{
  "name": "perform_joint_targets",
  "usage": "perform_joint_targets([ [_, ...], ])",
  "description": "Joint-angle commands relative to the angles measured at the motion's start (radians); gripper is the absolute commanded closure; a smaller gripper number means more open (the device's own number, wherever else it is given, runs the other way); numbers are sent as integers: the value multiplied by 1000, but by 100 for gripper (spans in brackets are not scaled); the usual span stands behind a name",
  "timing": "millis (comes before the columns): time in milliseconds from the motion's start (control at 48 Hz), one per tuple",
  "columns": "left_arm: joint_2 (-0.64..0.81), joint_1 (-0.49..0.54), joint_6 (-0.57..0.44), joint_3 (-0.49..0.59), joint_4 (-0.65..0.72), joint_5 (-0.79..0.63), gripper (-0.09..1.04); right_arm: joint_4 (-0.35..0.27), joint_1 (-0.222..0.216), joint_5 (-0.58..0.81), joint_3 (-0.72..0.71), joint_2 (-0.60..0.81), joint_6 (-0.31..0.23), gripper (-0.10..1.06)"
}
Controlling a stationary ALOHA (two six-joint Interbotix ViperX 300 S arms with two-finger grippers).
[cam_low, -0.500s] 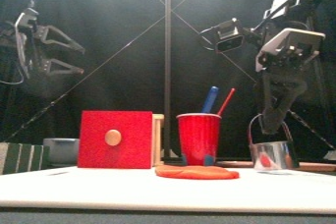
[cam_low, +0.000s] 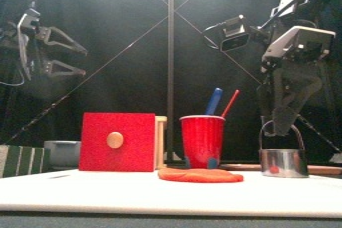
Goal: Get the cutter from the drawer then cut the dough then place the extra dough in the bowl
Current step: Shut the drawer
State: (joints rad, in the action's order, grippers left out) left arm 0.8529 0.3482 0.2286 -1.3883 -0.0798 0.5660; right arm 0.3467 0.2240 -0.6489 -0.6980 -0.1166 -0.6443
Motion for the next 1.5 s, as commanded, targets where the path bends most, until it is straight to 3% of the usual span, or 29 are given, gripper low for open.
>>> perform_joint_targets([
  [21, -9, 37, -2, 46, -3, -3, -4, 15, -3, -21, 57, -23, -2, 13],
  [146, -34, 130, -3, 115, -35, -123, -3, 81, -5, -63, 118, -21, 3, 13],
  [250, -78, 222, -8, 216, -26, -318, -3, 146, -21, -63, 169, -9, 12, 15],
  [354, -147, 291, -11, 344, 44, -495, 1, 167, -43, -23, 221, 29, 20, 23],
  [583, -285, 313, -14, 563, 184, -670, 28, 195, -46, 78, 304, 135, 20, 56],
  [688, -380, 308, -18, 680, 232, -821, 45, 212, -44, 103, 348, 183, 20, 63],
  [771, -453, 301, -48, 747, 250, -847, 53, 213, -43, 117, 383, 221, 21, 65],
  [938, -557, 311, -141, 845, 222, -865, 54, 202, -43, 141, 443, 301, 20, 70],
  [1083, -673, 318, -288, 957, 158, -974, 54, 184, -43, 144, 479, 348, 21, 72],
  [1167, -758, 321, -434, 1043, 77, -1063, 54, 183, -43, 152, 492, 367, 21, 72],
  [1396, -931, 400, -867, 1224, -268, -1264, 54, 150, -43, 206, 532, 403, 18, 72],
  [1500, -997, 443, -1006, 1270, -402, -1339, 54, 137, -43, 213, 565, 434, 20, 72],
])
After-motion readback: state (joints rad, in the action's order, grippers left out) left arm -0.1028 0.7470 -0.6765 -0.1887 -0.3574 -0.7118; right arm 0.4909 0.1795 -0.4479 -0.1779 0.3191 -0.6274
